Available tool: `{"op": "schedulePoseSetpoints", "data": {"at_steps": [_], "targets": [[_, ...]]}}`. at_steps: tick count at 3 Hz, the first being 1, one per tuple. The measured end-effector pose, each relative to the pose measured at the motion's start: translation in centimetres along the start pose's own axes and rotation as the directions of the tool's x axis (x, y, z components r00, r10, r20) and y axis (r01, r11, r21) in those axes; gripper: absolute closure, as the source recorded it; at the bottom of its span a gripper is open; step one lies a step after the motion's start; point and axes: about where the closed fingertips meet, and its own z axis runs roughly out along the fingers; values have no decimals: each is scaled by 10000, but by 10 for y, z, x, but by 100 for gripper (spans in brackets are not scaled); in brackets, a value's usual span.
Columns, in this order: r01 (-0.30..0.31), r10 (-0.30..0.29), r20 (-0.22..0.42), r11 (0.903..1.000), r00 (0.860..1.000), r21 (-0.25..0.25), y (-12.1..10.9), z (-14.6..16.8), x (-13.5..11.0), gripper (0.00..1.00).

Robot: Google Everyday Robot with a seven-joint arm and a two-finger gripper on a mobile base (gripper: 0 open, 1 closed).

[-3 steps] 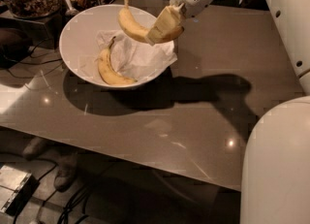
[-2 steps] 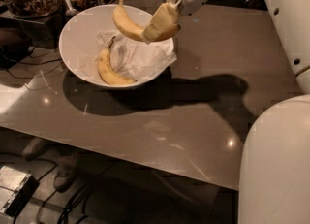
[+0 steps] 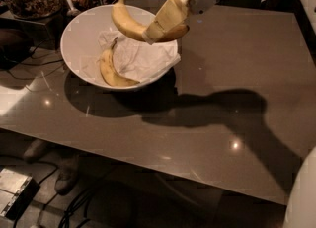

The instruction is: Pick banana from white bowl

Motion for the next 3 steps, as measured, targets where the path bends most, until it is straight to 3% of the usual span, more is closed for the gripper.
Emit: {"op": "schedulePoseSetpoints", "data": {"at_steps": [2, 3], "targets": [[-801, 782, 326, 9947, 9964, 642, 65, -21, 33, 100], [-858, 837, 321, 9938, 9960, 706, 66, -20, 35, 100]]}}
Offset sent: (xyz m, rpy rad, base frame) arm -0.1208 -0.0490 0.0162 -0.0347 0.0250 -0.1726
